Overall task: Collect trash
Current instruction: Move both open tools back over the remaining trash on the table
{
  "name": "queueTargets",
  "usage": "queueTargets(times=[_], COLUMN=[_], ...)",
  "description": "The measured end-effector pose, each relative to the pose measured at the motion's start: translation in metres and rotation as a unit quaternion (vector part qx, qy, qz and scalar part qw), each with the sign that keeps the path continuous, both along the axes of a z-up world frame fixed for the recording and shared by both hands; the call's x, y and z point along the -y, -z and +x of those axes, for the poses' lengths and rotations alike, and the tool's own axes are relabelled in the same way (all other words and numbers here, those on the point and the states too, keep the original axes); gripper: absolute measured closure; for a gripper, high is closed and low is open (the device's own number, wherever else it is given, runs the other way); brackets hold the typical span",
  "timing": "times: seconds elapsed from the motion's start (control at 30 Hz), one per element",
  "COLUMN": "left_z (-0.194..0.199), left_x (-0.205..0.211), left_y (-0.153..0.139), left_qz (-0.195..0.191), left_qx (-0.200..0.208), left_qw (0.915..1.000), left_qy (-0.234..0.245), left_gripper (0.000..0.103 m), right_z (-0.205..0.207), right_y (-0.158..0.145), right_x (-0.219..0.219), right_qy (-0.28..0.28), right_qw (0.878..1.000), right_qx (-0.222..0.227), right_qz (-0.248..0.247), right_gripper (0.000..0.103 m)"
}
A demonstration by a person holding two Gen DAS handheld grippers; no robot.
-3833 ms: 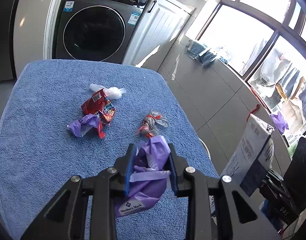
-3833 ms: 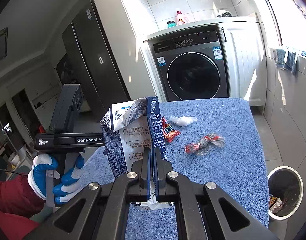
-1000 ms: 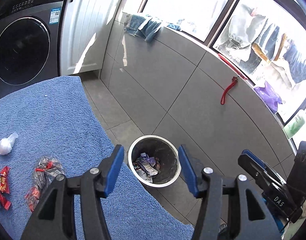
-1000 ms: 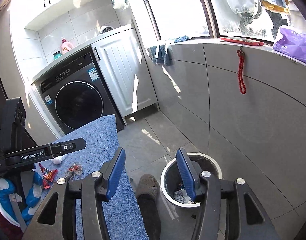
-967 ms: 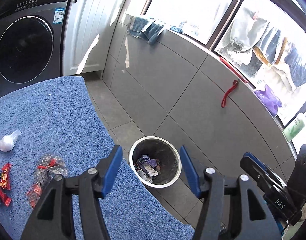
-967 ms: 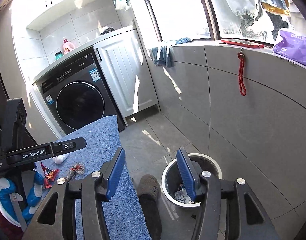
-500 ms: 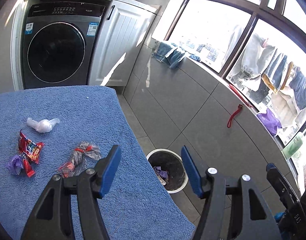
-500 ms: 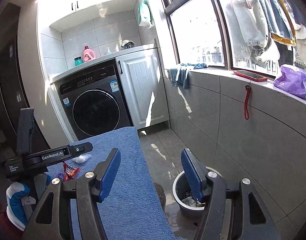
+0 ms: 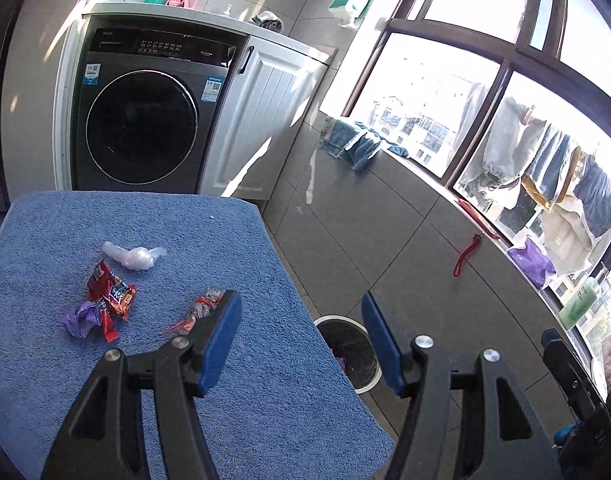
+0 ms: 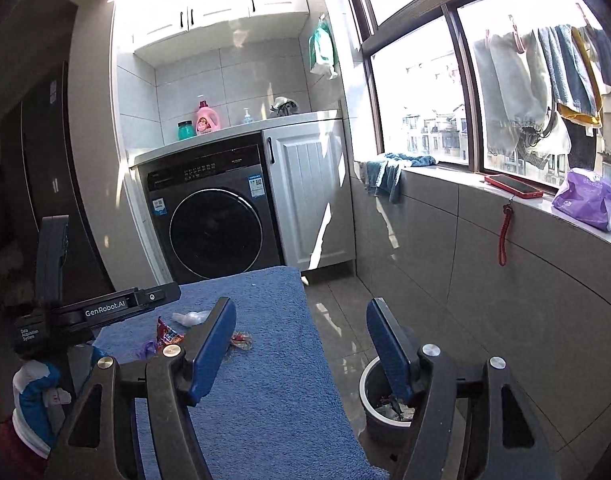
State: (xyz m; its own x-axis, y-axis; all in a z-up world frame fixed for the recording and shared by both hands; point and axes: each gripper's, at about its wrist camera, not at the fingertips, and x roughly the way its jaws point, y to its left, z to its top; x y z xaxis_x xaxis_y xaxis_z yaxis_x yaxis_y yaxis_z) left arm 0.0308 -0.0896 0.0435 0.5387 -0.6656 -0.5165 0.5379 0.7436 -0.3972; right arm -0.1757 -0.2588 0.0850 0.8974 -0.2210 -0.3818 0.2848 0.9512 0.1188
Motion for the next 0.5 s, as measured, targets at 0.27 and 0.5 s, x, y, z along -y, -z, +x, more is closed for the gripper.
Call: queueTargets(times=[0.27,0.5], left_z=[0.008,0.019], left_x=[-0.048,-0.115], left_y=[0.0,0.013], left_qz=[0.0,0.023], left_qx=[0.013,0.033], left_qw=[0.9989,0.9935], left_qy=[-0.044,-0.106], left_gripper=[0.042,0.042], right_z=[0.018,0.046], right_y=[0.005,0.022], right_x=[-0.022,-0.025], right_qy=[-0.036,-0.062], right_qw=[0.999,0.998], right_qx=[-0.008,-0.024], right_qz=[-0.013,0.005], right_gripper=[0.036,0.036])
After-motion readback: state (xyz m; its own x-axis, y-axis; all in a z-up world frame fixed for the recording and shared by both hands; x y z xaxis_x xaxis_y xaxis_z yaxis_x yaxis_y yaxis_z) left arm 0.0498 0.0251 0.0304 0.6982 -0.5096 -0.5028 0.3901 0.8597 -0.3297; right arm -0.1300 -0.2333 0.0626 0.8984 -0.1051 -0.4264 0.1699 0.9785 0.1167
